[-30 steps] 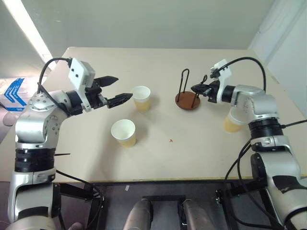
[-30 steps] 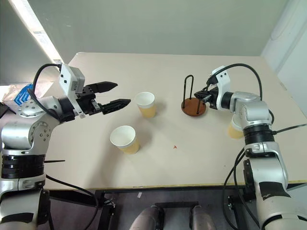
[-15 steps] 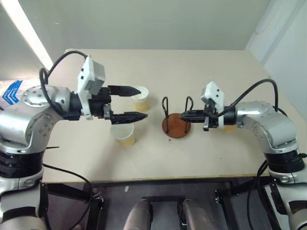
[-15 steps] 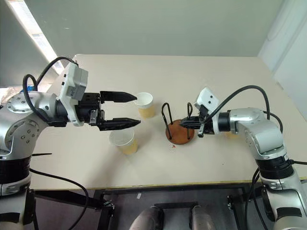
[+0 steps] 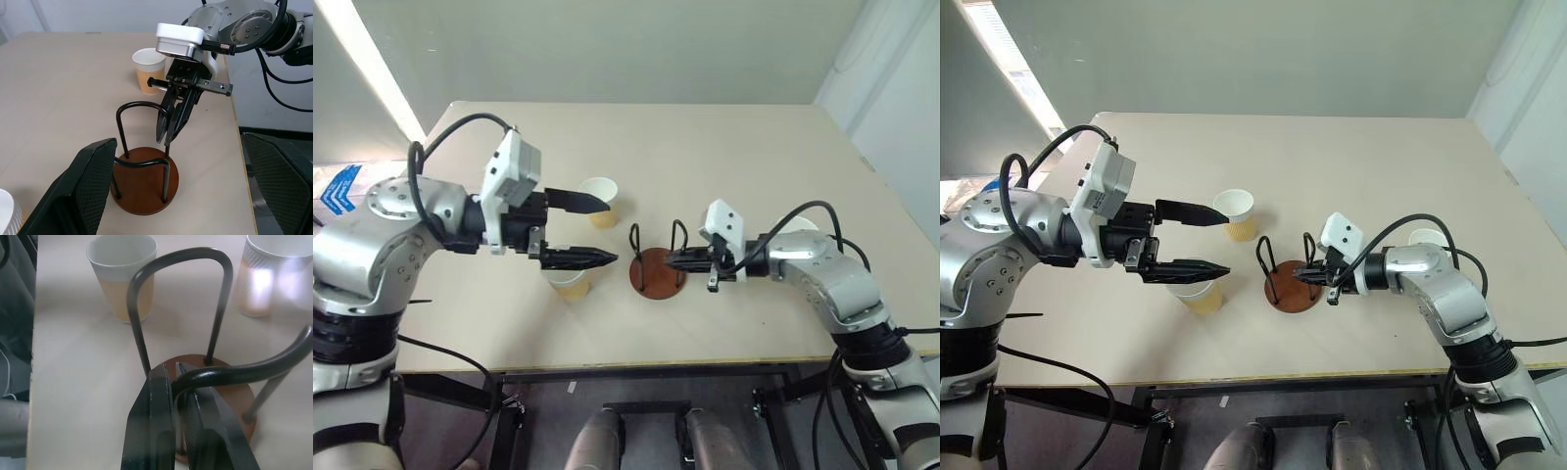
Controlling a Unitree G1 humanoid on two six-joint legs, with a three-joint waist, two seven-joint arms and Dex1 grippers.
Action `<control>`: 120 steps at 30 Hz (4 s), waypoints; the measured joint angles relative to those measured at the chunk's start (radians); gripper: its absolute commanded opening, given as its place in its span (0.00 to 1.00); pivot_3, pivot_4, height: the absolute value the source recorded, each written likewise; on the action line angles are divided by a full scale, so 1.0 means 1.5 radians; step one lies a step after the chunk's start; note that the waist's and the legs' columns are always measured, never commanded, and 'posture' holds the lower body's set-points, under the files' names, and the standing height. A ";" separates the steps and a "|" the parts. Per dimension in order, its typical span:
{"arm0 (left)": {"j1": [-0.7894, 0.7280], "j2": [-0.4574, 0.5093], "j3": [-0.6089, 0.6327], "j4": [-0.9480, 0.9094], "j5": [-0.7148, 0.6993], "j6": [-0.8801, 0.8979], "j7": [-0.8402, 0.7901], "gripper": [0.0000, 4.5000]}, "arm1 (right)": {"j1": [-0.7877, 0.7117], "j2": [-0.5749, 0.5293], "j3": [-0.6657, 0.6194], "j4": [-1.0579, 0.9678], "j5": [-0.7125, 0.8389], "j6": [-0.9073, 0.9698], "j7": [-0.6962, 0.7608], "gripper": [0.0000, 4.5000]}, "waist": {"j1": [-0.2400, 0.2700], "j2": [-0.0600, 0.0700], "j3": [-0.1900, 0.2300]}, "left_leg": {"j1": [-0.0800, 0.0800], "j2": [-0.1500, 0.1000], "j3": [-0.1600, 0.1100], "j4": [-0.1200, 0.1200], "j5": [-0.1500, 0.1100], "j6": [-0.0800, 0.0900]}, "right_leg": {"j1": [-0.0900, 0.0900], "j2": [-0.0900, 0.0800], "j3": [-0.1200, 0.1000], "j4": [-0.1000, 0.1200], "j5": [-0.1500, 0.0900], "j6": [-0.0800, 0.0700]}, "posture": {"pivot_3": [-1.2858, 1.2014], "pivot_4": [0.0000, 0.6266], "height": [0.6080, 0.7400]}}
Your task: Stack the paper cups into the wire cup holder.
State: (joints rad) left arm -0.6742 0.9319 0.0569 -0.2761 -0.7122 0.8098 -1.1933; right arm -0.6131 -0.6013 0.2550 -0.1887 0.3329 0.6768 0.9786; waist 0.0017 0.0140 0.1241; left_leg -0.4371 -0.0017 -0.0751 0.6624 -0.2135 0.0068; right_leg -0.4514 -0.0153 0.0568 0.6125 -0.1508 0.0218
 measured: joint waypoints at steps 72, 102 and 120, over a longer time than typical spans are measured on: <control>0.123 0.085 -0.150 0.067 0.358 -0.364 -0.118 0.01 | 0.126 -0.151 -0.279 -0.079 0.223 0.025 0.054 0.93 | 0.002 -0.001 0.000 | -0.001 0.001 0.001 0.001 -0.008 0.000 | -0.002 0.001 0.001 0.003 -0.006 -0.002 | 0.52 0.24 1.00; -0.361 -0.146 -0.294 0.409 0.207 -0.357 -0.253 0.01 | 0.299 -0.166 -0.382 -0.270 0.355 0.099 -0.080 0.93 | 0.010 -0.001 0.000 | -0.002 0.000 0.001 0.005 -0.008 0.005 | 0.002 0.000 0.001 -0.002 -0.002 0.011 | 0.52 0.24 1.00; -0.398 -0.188 -0.440 0.509 0.233 -0.518 -0.253 0.01 | 0.346 -0.183 -0.427 -0.289 0.370 0.084 -0.142 0.93 | 0.012 -0.001 0.000 | -0.007 -0.001 0.002 0.012 -0.011 0.009 | 0.002 -0.001 0.001 -0.002 -0.003 0.017 | 0.52 0.24 1.00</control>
State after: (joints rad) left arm -1.2707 0.6496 -0.6035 0.4875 -0.3622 0.0324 -1.5732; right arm -0.0943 -0.8761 -0.3857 -0.6227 0.8874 0.8035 0.7662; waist 0.0205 0.0126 0.1236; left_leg -0.4474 -0.0033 -0.0724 0.6810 -0.2293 0.0203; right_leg -0.4484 -0.0171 0.0586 0.6093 -0.1548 0.0469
